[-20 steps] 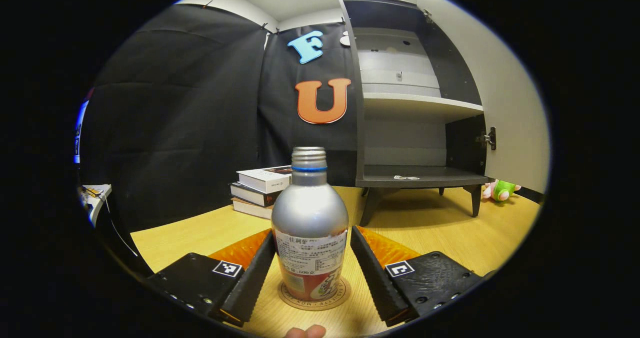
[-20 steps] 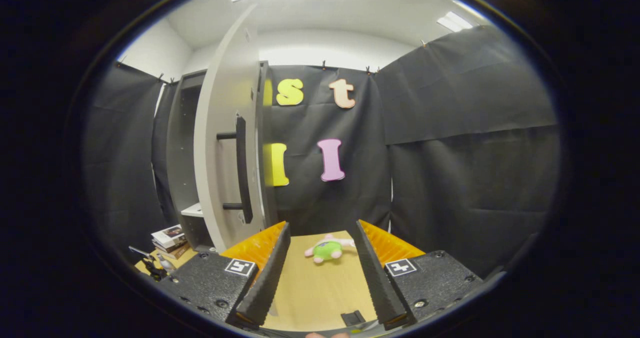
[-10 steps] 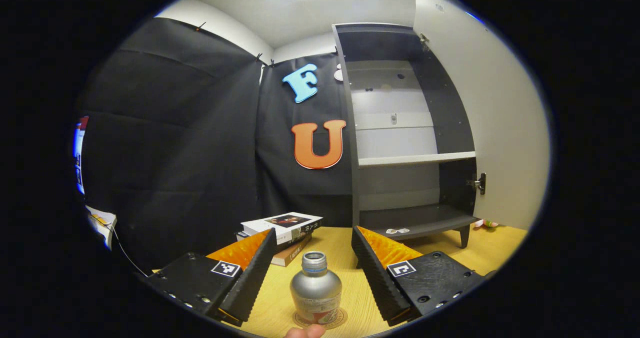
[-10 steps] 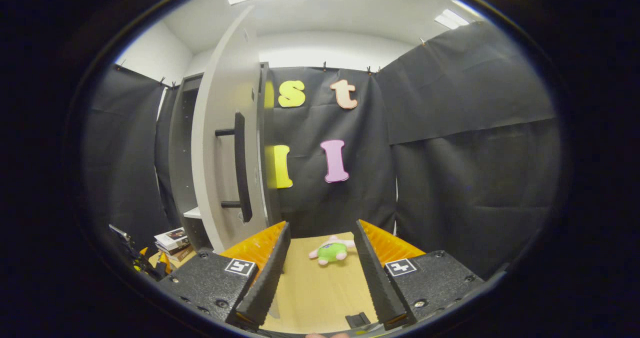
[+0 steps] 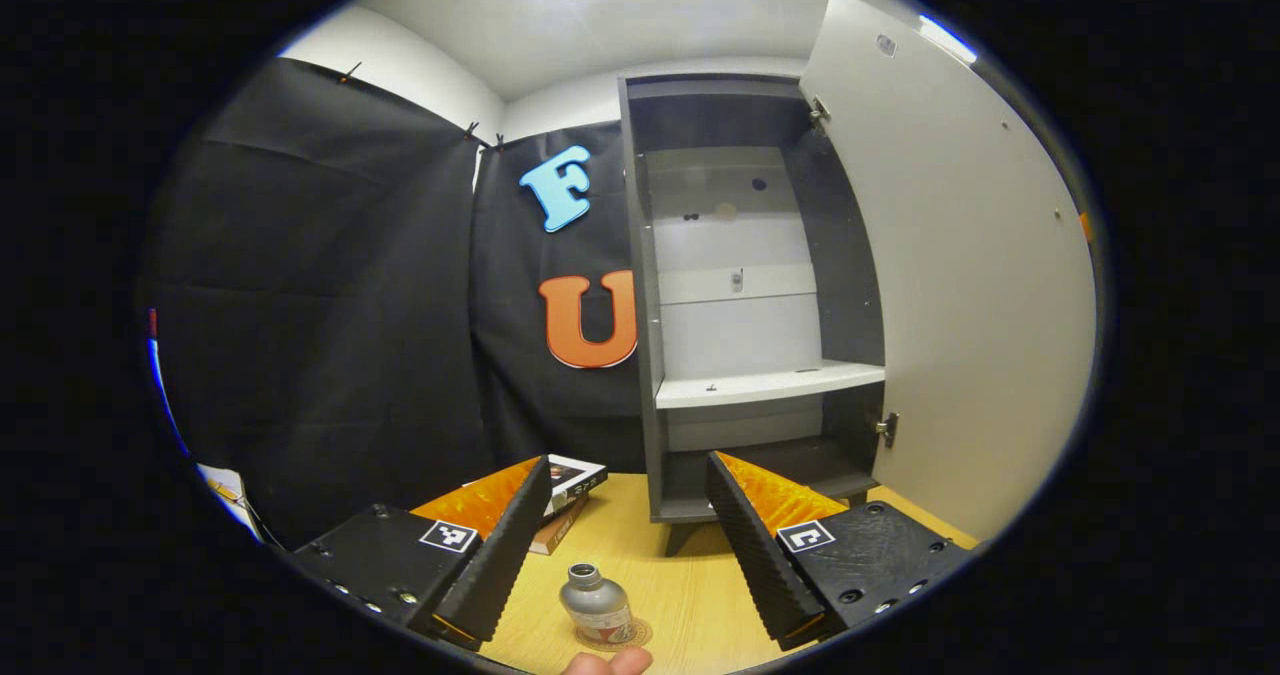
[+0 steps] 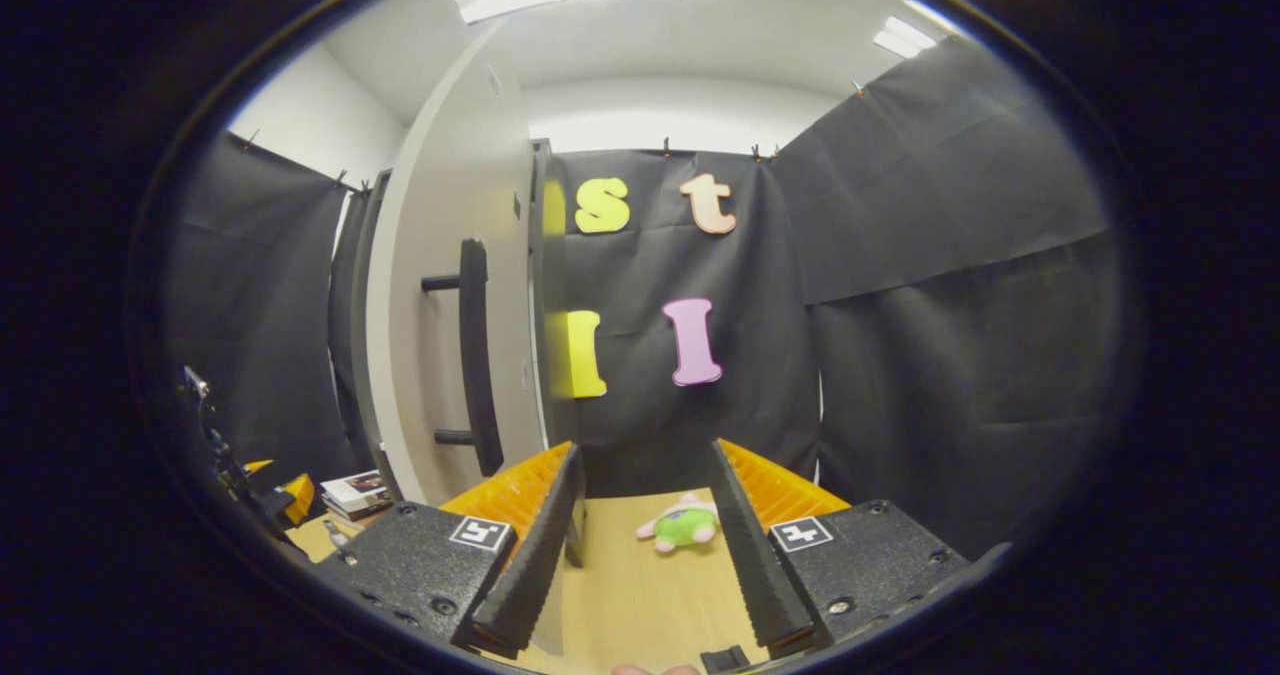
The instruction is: Open the cabinet door with the right hand, grasp the bottle in the cabinet with the left hand and place it on the coaster, then close the cabinet door with the right hand.
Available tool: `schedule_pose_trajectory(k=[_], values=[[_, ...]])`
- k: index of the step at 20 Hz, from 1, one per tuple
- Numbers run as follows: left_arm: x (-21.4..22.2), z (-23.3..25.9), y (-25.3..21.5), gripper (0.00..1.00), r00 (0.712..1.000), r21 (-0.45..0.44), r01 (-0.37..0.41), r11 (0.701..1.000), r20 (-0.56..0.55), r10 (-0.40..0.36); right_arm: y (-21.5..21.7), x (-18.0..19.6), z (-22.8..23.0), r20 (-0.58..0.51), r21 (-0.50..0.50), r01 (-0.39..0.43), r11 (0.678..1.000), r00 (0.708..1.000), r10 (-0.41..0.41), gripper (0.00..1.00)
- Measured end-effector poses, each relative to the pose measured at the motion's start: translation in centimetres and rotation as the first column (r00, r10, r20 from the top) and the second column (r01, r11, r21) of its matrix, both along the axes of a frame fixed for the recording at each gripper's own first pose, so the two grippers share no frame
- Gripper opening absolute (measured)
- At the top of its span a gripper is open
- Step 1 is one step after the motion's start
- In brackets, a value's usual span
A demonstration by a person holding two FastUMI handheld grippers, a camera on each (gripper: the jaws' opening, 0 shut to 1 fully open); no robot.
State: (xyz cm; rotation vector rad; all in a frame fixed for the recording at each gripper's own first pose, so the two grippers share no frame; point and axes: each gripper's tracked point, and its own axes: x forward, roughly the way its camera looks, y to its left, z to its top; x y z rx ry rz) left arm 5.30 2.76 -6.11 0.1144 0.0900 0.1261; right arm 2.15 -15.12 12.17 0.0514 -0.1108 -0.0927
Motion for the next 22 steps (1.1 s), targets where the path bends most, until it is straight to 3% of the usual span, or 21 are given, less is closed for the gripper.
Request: schedule_pose_trajectory(k=[7, 10, 15, 18, 22], values=[[-1.4, 5.4, -2.5, 0.93, 0.996, -0.022, 0.08, 0.997, 0.031, -0.08, 1.0, 2.3, -0.7, -0.032, 0.052, -0.05, 0.997, 0.998, 0.052, 0.81], [-1.7, 6.4, -2.5, 0.93, 0.997, -0.048, 0.073, 0.996, 0.036, -0.071, 1.9, 2.9, -0.7, -0.03, 0.062, -0.078, 0.995, 0.996, 0.08, 0.8], [-2.5, 6.9, -1.2, 0.94, 0.999, -0.041, 0.04, 0.998, 0.035, -0.039, 2.3, 3.5, -1.7, -0.078, -0.015, -0.076, 0.997, 0.994, 0.074, 0.8], [-2.8, 6.7, -0.8, 0.94, 0.999, -0.042, 0.031, 0.999, 0.027, -0.03, 3.0, 3.9, -1.8, -0.083, 0.023, -0.112, 0.993, 0.99, 0.114, 0.77], [-2.8, 6.5, -0.6, 0.94, 0.999, -0.042, 0.029, 0.999, 0.027, -0.028, 3.1, 3.8, -1.9, -0.076, 0.038, -0.105, 0.994, 0.991, 0.107, 0.77]])
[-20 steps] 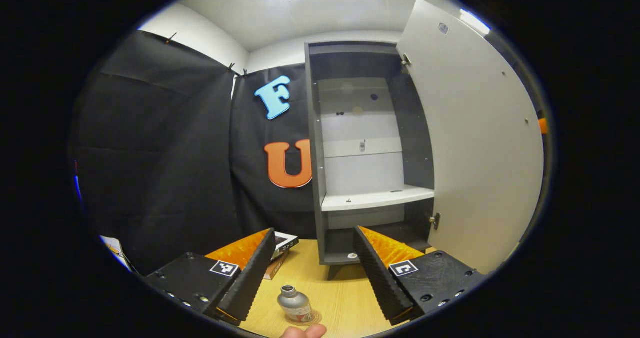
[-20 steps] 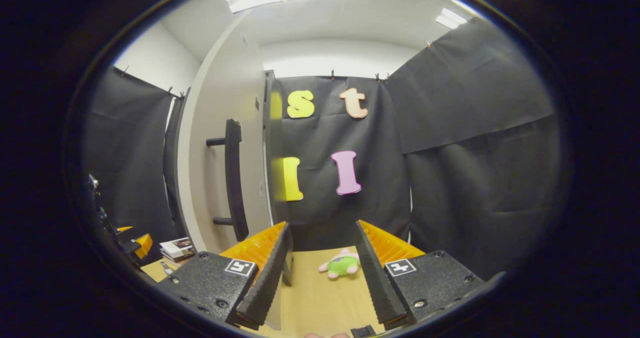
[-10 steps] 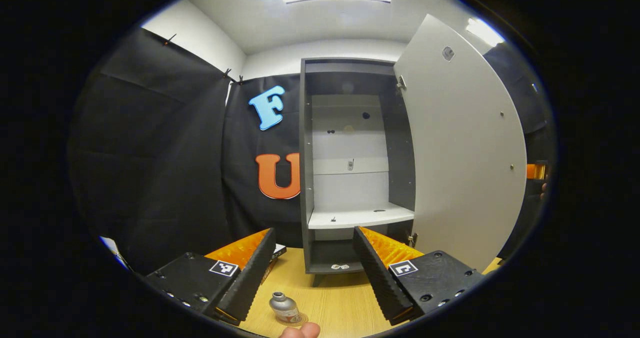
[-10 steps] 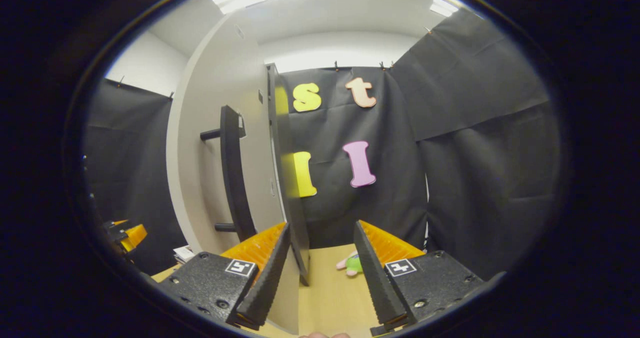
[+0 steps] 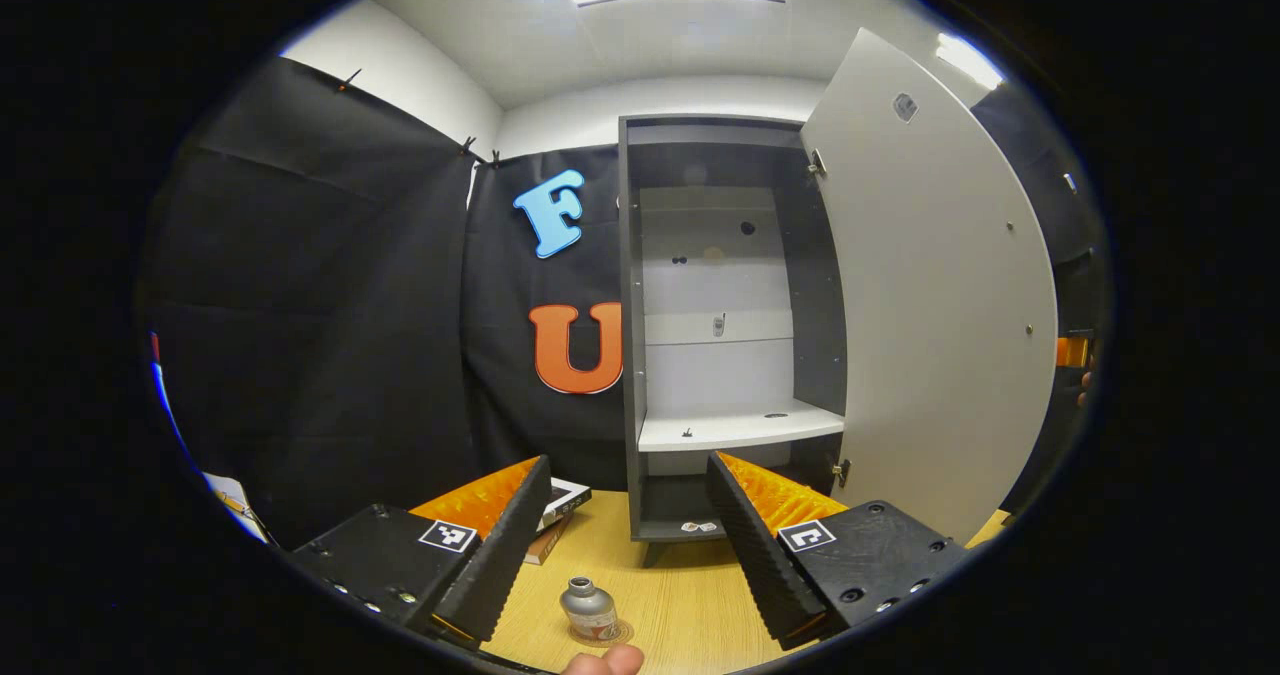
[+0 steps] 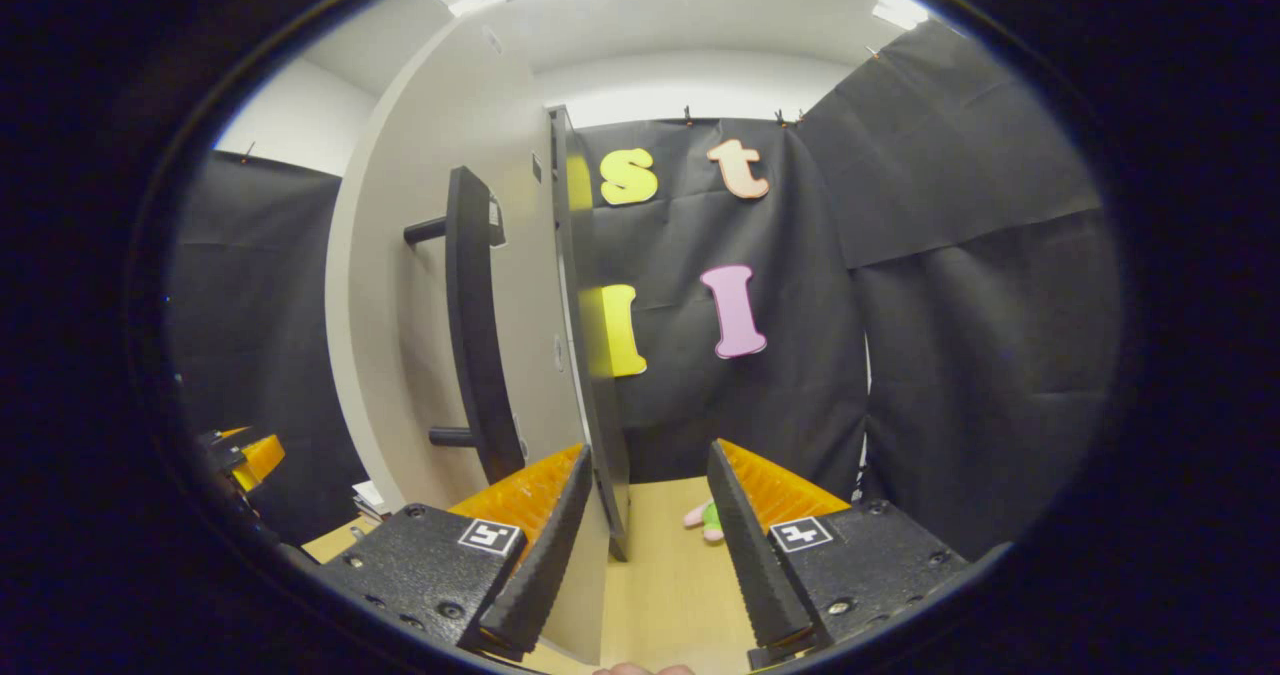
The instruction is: Open the cabinet door with the right hand, grasp the bottle in the cabinet with the left hand and place it on the coaster, then close the cabinet door with the right hand.
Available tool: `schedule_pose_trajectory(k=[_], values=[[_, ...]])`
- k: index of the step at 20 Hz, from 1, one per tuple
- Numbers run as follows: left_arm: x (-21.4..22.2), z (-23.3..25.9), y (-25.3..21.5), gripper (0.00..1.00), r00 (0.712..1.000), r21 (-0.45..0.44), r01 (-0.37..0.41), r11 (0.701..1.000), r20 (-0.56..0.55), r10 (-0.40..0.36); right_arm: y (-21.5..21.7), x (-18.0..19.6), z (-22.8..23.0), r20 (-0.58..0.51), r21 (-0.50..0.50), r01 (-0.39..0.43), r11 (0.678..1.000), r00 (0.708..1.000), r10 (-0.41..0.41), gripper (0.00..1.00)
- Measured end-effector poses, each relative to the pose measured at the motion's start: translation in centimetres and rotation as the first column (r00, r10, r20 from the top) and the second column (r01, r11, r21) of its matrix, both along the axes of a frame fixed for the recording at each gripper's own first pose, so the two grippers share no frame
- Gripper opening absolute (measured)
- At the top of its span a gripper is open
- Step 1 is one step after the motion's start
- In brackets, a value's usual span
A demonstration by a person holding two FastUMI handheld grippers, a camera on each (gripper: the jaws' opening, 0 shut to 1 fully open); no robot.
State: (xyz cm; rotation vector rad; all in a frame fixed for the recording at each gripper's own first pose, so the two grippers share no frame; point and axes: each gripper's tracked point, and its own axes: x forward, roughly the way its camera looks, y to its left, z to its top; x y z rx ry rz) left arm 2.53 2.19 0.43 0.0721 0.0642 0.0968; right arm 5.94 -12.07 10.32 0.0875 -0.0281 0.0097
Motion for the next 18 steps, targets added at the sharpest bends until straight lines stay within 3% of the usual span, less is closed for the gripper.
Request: schedule_pose_trajectory(k=[3, 9, 12, 18], values=[[0.1, -0.1, -0.2, 0.94, 1.0, 0.011, 0.006, 1.0, 0.0, -0.006, 0.9, 0.2, 0.3, 0.002, -0.057, -0.026, 0.998, 1.0, 0.026, 0.74], [0.1, -0.3, -0.3, 0.94, 1.0, -0.001, 0.015, 1.0, 0.006, -0.015, 8.2, 0.9, -0.4, -0.003, -0.107, -0.208, 0.972, 0.978, 0.209, 0.77], [-0.1, -0.3, 0.4, 0.94, 1.0, -0.006, 0.007, 1.0, 0.004, -0.006, 10.5, 1.5, 0.2, 0.014, -0.15, -0.233, 0.961, 0.971, 0.238, 0.77], [-0.1, -1.2, 2.7, 0.94, 1.0, -0.014, -0.026, 1.0, -0.012, 0.026, 14.7, 1.4, 0.1, 0.009, -0.097, -0.358, 0.929, 0.933, 0.361, 0.77]])
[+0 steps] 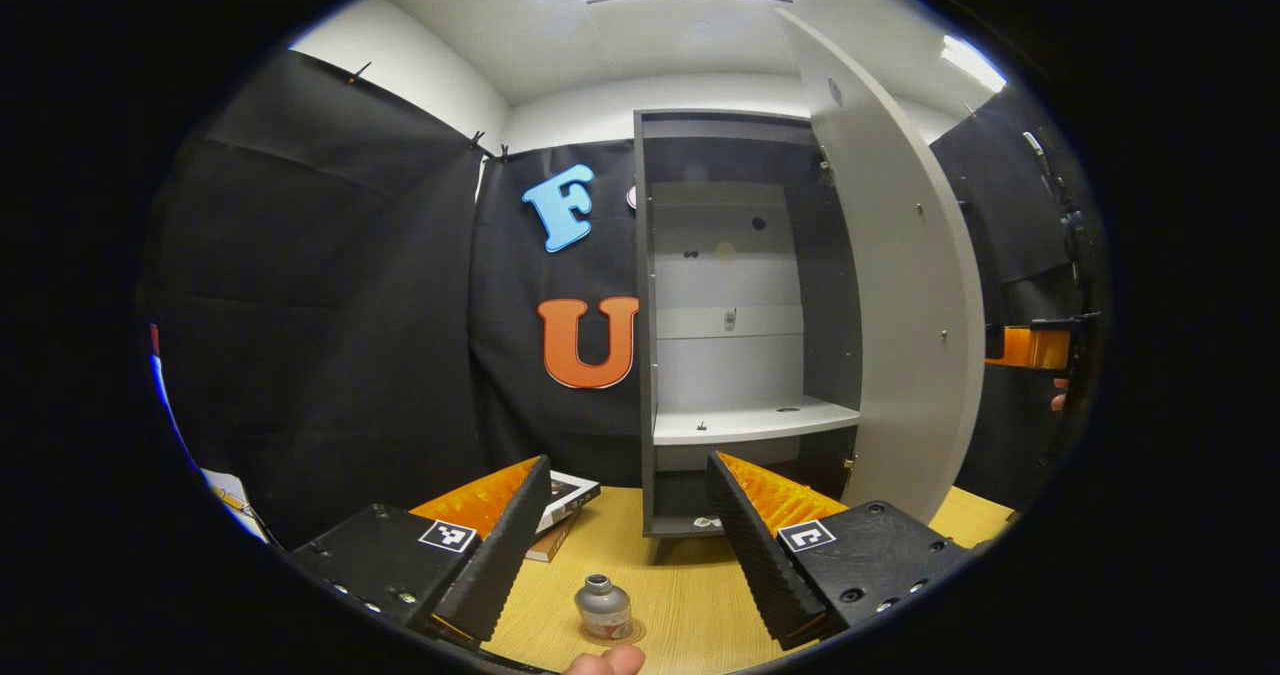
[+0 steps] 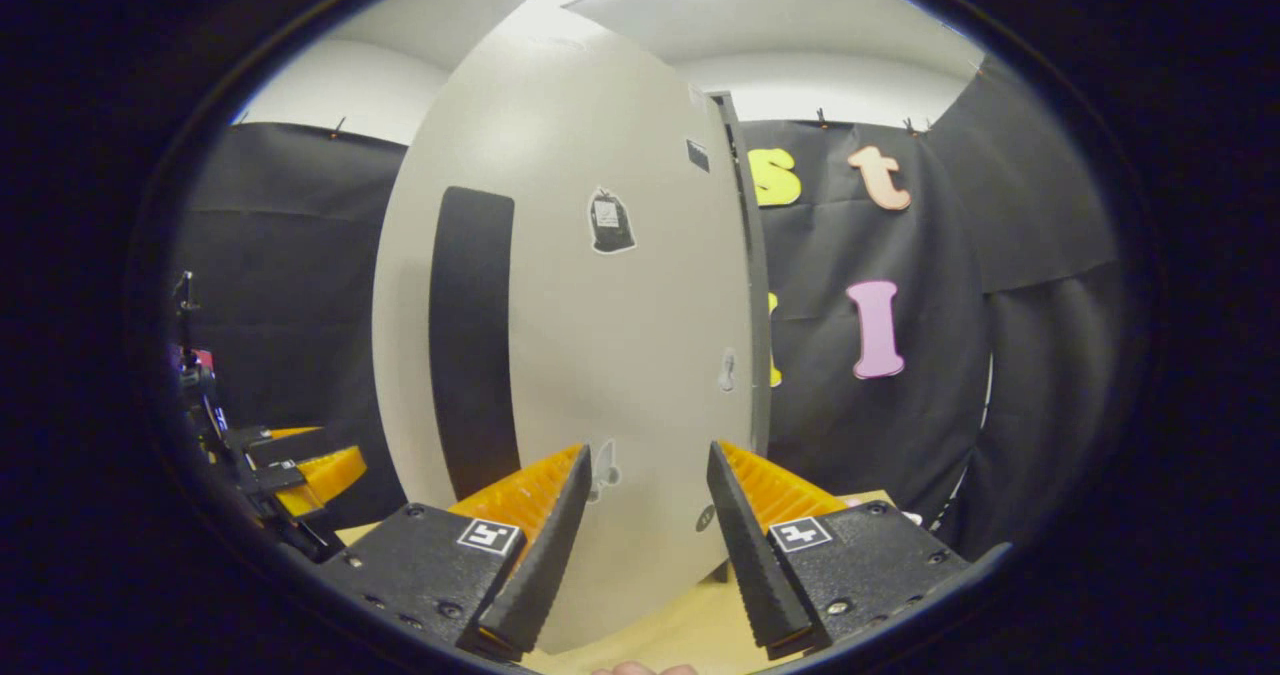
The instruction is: Open the cabinet door with the right hand, grasp the bottle in the cabinet with the left hand and place it on the coaster, then close the cabinet door with the right hand.
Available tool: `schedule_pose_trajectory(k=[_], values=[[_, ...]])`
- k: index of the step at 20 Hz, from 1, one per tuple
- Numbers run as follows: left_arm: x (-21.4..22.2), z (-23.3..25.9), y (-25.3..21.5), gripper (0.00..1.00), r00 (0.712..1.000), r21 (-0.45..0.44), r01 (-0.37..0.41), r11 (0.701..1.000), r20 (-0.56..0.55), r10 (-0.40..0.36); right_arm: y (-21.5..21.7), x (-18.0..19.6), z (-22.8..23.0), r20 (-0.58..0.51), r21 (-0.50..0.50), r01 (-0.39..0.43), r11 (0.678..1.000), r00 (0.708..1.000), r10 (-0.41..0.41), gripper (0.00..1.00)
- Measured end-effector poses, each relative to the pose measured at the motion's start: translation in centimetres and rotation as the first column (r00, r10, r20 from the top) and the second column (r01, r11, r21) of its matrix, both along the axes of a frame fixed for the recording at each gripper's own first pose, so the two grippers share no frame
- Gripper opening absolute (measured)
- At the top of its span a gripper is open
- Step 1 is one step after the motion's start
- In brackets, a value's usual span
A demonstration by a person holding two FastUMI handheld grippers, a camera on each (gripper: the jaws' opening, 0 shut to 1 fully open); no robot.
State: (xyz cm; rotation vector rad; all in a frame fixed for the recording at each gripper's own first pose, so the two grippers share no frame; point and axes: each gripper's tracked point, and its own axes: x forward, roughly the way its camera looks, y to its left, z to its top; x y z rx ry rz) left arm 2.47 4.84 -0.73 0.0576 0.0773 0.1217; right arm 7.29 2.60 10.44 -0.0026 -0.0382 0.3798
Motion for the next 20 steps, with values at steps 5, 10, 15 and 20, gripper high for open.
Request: schedule_pose_trajectory(k=[5, 10, 15, 20], values=[[0.1, 0.1, 2.4, 0.94, 0.999, -0.008, -0.037, 0.999, 0.007, 0.038, 3.3, 1.1, -0.1, 0.002, -0.007, -0.083, 0.996, 0.997, 0.083, 0.77], [0.4, -0.7, 4.0, 0.94, 0.997, -0.007, -0.072, 0.997, -0.006, 0.072, 6.9, 1.7, 0.1, -0.008, 0.02, -0.158, 0.987, 0.987, 0.158, 0.77], [0.4, -1.4, 4.6, 0.94, 0.996, 0.002, -0.086, 0.996, -0.019, 0.086, 9.7, 2.0, 0.3, 0.016, 0.001, -0.214, 0.977, 0.977, 0.214, 0.77], [-0.1, -1.2, 4.5, 0.94, 0.996, 0.004, -0.087, 0.996, -0.006, 0.087, 9.2, 1.5, -0.4, 0.023, -0.033, -0.198, 0.98, 0.98, 0.198, 0.78]])
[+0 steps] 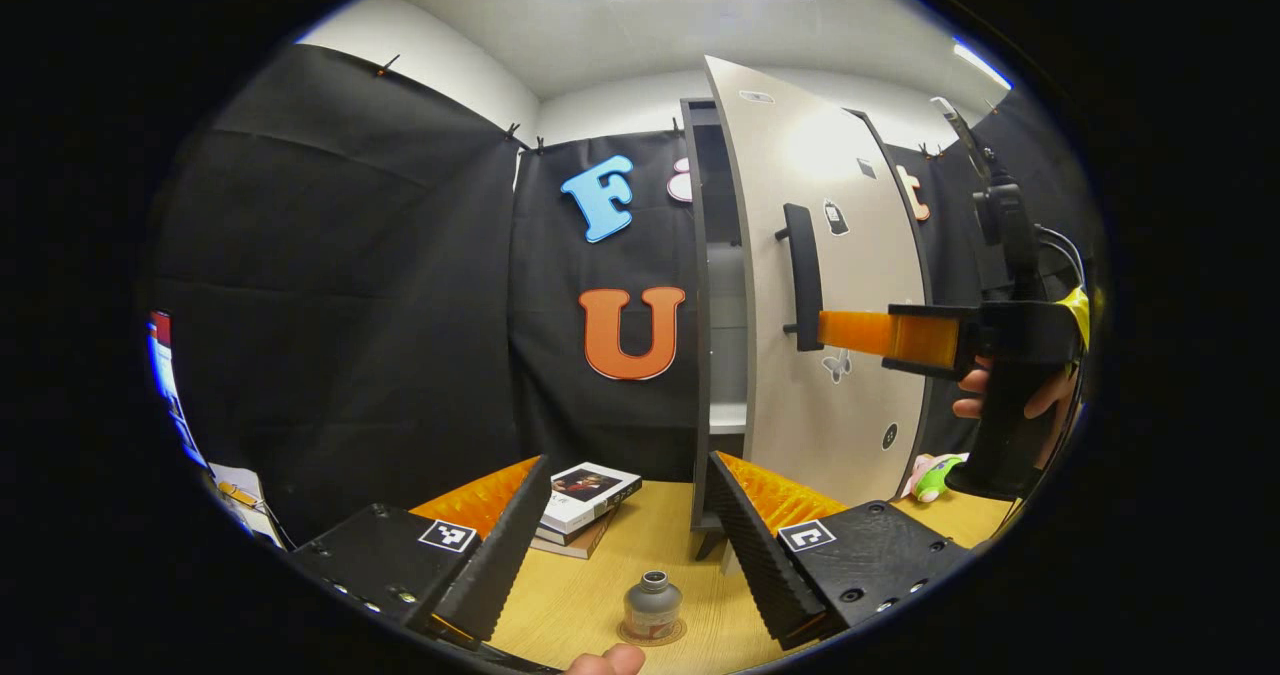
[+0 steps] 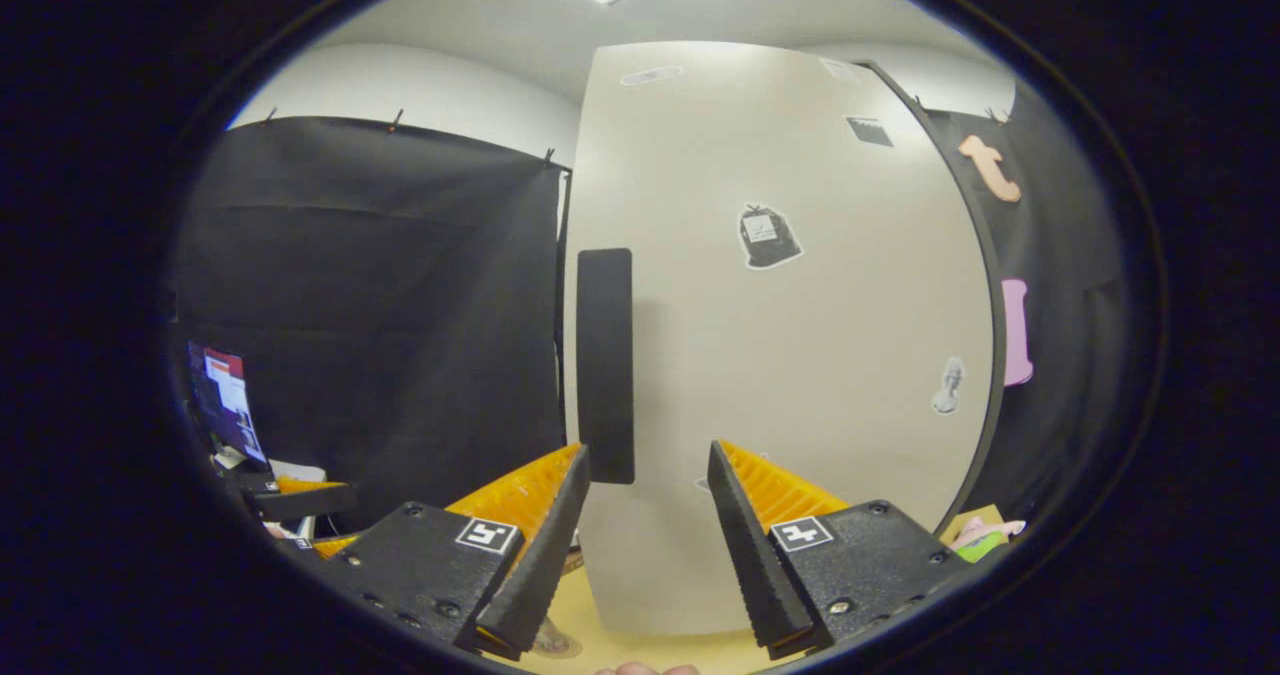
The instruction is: Open the cabinet door with the right hand, grasp the bottle in the cabinet with the left hand and place it on the coaster, then close the cabinet door with the right hand.
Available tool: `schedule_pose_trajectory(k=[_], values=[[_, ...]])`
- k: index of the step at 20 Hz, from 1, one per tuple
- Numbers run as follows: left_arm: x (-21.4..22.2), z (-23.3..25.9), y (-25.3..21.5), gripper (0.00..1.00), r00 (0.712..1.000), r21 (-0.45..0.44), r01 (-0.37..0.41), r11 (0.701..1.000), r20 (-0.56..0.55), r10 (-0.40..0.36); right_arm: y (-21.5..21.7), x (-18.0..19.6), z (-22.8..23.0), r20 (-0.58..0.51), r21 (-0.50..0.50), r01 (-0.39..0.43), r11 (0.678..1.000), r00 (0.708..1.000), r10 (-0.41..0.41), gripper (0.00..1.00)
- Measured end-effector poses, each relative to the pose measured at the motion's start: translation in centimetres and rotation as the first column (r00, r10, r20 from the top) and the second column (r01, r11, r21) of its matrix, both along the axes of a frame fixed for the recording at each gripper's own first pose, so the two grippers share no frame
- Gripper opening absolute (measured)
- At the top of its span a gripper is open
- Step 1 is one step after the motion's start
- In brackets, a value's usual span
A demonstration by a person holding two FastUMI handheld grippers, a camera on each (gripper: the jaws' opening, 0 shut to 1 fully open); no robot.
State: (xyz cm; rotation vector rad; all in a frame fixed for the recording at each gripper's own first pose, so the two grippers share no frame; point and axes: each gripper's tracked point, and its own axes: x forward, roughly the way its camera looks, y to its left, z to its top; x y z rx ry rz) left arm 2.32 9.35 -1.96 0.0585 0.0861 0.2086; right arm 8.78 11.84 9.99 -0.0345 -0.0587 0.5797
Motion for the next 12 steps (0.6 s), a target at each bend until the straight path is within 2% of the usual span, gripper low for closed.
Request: schedule_pose_trajectory(k=[7, 12], values=[[-0.6, 0.6, -1.7, 0.94, 0.999, -0.01, 0.027, 1.0, 0.022, -0.027, -5.8, -3.3, -0.3, 0.0, 0.032, 0.127, 0.991, 0.992, -0.127, 0.78], [-0.8, 1.0, -3.3, 0.94, 0.997, -0.02, 0.061, 0.998, 0.041, -0.06, -11.9, -5.6, -0.1, 0.014, 0.05, 0.279, 0.959, 0.96, -0.28, 0.79]])
